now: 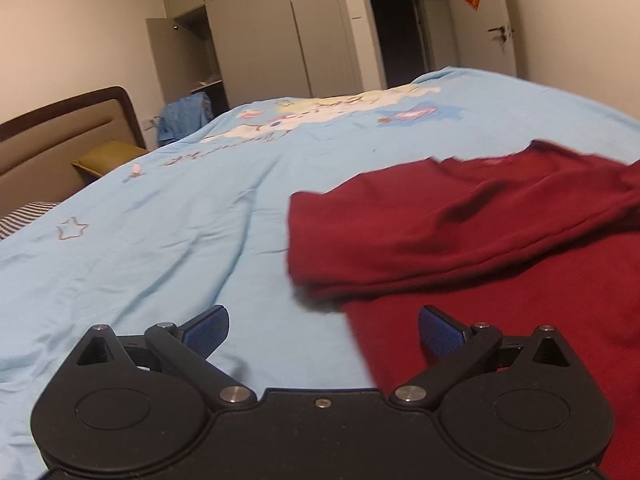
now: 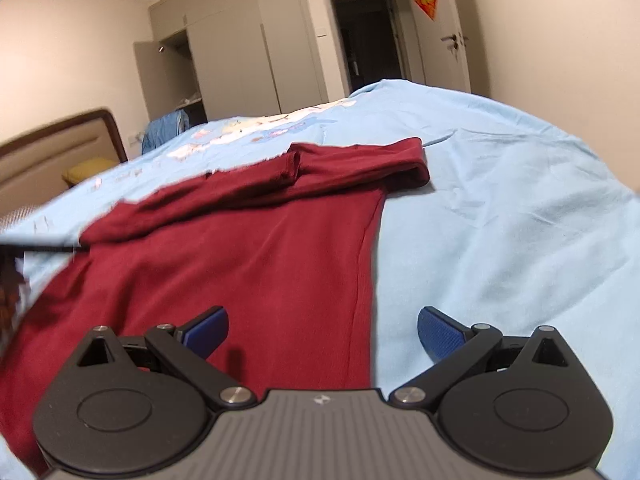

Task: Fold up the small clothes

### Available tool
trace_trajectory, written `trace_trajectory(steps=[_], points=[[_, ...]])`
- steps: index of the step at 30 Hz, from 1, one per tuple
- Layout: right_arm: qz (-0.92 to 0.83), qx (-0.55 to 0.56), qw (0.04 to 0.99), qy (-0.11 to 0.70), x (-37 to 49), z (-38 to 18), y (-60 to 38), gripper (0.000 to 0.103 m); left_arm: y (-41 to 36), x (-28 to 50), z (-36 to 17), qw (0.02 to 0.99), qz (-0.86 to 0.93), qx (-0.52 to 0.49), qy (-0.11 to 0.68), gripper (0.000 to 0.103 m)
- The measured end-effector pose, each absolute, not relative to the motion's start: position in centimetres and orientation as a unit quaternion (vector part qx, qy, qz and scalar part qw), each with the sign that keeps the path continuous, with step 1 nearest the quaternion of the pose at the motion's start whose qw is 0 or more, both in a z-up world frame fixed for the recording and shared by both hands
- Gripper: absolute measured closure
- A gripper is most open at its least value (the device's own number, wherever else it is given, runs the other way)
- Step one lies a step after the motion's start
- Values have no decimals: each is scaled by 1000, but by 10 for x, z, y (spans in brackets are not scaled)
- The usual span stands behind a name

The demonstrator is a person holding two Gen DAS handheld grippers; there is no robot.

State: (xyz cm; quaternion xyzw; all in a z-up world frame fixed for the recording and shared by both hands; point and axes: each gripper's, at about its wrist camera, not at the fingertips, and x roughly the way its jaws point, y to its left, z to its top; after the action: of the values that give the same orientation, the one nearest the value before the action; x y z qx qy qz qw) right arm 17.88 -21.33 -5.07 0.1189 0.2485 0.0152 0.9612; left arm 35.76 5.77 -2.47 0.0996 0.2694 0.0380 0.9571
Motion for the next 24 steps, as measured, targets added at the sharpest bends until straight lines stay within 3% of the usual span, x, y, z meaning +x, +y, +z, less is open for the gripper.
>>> trace_trajectory(steps=[14,19,24], points=[[-7,65,973,220,364,-24,-194,0,76,400,-41,956,62,62,282,0],[-8,34,966,256,393,-55,-183,0,84,405,-40,957,64,46,279,0],[-5,39,971,237,387,-62,-183,0,79,411,-35,964,72,73,247,2]])
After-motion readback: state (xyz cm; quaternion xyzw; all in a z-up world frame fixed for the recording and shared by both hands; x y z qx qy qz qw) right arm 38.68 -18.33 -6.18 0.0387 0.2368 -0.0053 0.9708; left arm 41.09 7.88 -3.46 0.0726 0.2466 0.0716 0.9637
